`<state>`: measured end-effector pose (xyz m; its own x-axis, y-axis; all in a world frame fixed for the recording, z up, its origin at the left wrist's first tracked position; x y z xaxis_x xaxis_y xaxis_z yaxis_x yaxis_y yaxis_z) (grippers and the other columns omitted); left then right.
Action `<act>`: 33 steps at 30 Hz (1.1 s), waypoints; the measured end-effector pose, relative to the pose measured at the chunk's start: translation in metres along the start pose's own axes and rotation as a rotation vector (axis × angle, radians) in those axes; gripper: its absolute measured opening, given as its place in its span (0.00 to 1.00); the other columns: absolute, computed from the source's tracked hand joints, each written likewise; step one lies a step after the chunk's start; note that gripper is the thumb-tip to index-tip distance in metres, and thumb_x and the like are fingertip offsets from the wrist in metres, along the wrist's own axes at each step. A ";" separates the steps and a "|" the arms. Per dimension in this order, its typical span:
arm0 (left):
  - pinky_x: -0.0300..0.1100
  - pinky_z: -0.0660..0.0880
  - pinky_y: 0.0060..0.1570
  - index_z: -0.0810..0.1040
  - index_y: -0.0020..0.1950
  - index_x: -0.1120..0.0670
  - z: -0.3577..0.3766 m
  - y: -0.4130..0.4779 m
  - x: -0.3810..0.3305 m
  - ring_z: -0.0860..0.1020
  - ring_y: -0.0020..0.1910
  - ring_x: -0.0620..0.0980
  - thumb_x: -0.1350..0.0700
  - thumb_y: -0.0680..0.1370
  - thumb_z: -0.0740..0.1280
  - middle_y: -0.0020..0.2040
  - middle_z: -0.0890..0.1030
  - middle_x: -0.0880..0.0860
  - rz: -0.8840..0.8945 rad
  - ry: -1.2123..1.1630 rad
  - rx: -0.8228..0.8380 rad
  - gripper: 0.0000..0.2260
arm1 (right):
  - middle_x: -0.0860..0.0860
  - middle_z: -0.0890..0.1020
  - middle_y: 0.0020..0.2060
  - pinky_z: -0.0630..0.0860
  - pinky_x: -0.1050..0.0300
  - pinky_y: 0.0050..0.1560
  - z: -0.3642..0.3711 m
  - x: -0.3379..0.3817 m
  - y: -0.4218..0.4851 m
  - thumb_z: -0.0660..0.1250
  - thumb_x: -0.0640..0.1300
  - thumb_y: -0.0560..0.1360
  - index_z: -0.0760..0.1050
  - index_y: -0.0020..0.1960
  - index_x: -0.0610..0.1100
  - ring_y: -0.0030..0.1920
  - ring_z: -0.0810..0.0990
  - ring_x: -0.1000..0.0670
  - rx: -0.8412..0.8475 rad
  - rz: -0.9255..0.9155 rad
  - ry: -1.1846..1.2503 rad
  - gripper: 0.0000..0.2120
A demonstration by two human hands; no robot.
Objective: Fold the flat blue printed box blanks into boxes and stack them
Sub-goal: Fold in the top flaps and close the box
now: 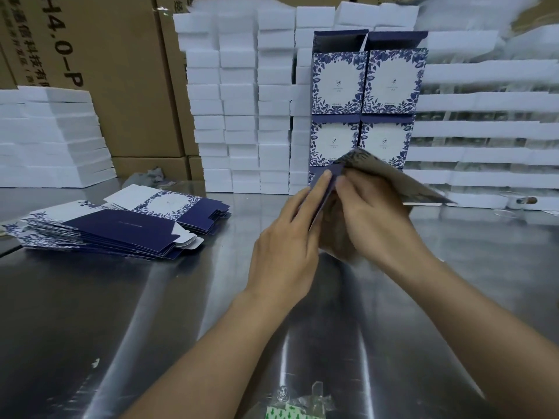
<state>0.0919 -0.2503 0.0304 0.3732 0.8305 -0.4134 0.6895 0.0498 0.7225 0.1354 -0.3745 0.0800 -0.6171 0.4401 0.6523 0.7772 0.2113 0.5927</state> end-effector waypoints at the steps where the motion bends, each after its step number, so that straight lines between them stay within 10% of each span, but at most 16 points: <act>1: 0.57 0.77 0.62 0.51 0.82 0.27 0.001 0.001 0.002 0.75 0.72 0.55 0.51 0.85 0.56 0.81 0.65 0.39 -0.017 -0.025 0.014 0.30 | 0.48 0.84 0.45 0.75 0.44 0.61 0.001 0.002 -0.003 0.56 0.51 0.88 0.77 0.48 0.44 0.51 0.82 0.47 -0.018 -0.016 0.050 0.17; 6: 0.55 0.78 0.63 0.59 0.79 0.26 0.011 -0.002 0.013 0.73 0.75 0.45 0.50 0.75 0.67 0.76 0.72 0.38 -0.056 -0.189 0.083 0.37 | 0.46 0.85 0.50 0.76 0.44 0.66 0.013 -0.016 -0.005 0.57 0.44 0.88 0.80 0.55 0.42 0.57 0.83 0.44 -0.085 0.100 0.268 0.14; 10: 0.44 0.81 0.56 0.67 0.72 0.31 0.015 -0.002 0.022 0.81 0.62 0.42 0.45 0.71 0.65 0.65 0.75 0.26 -0.175 -0.490 0.052 0.30 | 0.64 0.84 0.41 0.75 0.64 0.46 0.017 -0.030 -0.008 0.56 0.45 0.88 0.78 0.49 0.52 0.45 0.82 0.59 -0.134 0.210 0.368 0.14; 15: 0.63 0.80 0.61 0.65 0.72 0.24 0.015 0.003 0.035 0.83 0.64 0.53 0.25 0.73 0.65 0.71 0.76 0.39 -0.391 -0.592 -0.006 0.27 | 0.49 0.87 0.50 0.81 0.49 0.56 0.031 -0.030 -0.011 0.58 0.47 0.88 0.80 0.58 0.48 0.52 0.86 0.47 -0.031 0.211 0.444 0.12; 18: 0.58 0.84 0.50 0.77 0.61 0.31 0.016 0.008 0.044 0.86 0.55 0.56 0.37 0.77 0.67 0.61 0.82 0.45 -0.419 -0.596 -0.037 0.13 | 0.35 0.83 0.47 0.78 0.60 0.45 0.035 -0.031 -0.012 0.60 0.39 0.86 0.78 0.56 0.34 0.47 0.83 0.38 0.001 0.222 0.440 0.10; 21: 0.44 0.81 0.31 0.83 0.52 0.39 0.015 0.006 0.053 0.88 0.41 0.54 0.48 0.82 0.70 0.49 0.86 0.45 -0.503 -0.726 -0.135 0.04 | 0.52 0.86 0.48 0.77 0.65 0.52 0.038 -0.021 -0.015 0.64 0.37 0.84 0.79 0.55 0.42 0.49 0.85 0.57 0.046 0.098 0.285 0.06; 25: 0.46 0.83 0.33 0.84 0.54 0.51 0.015 0.002 0.070 0.88 0.41 0.57 0.54 0.83 0.71 0.51 0.87 0.56 -0.708 -0.845 -0.291 0.03 | 0.53 0.84 0.59 0.74 0.57 0.66 0.042 -0.008 -0.024 0.69 0.36 0.79 0.77 0.66 0.45 0.62 0.80 0.54 -0.006 -0.090 0.137 0.16; 29: 0.44 0.83 0.32 0.84 0.53 0.56 0.007 -0.004 0.082 0.88 0.38 0.54 0.58 0.81 0.73 0.47 0.89 0.58 -0.855 -0.993 -0.464 0.03 | 0.54 0.81 0.51 0.67 0.73 0.56 0.046 0.013 -0.043 0.73 0.36 0.76 0.79 0.55 0.47 0.56 0.77 0.61 -0.119 -0.342 0.098 0.10; 33: 0.35 0.75 0.22 0.77 0.45 0.58 0.002 -0.014 0.083 0.84 0.27 0.47 0.50 0.79 0.76 0.34 0.87 0.54 -0.981 -1.004 -0.496 0.14 | 0.55 0.83 0.40 0.75 0.63 0.45 0.058 0.016 -0.049 0.71 0.45 0.80 0.81 0.45 0.48 0.45 0.82 0.54 -0.040 -0.305 0.212 0.04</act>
<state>0.1143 -0.1831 -0.0149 0.3004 -0.3543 -0.8856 0.7139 0.6992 -0.0376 0.0944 -0.3275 0.0342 -0.8344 0.1712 0.5240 0.5512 0.2690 0.7898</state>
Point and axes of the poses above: each hand's wrist, its own y-axis towards the middle knuckle, its own z-axis out of the palm, x = y × z, the point moved 6 cm from there along y, towards the middle knuckle
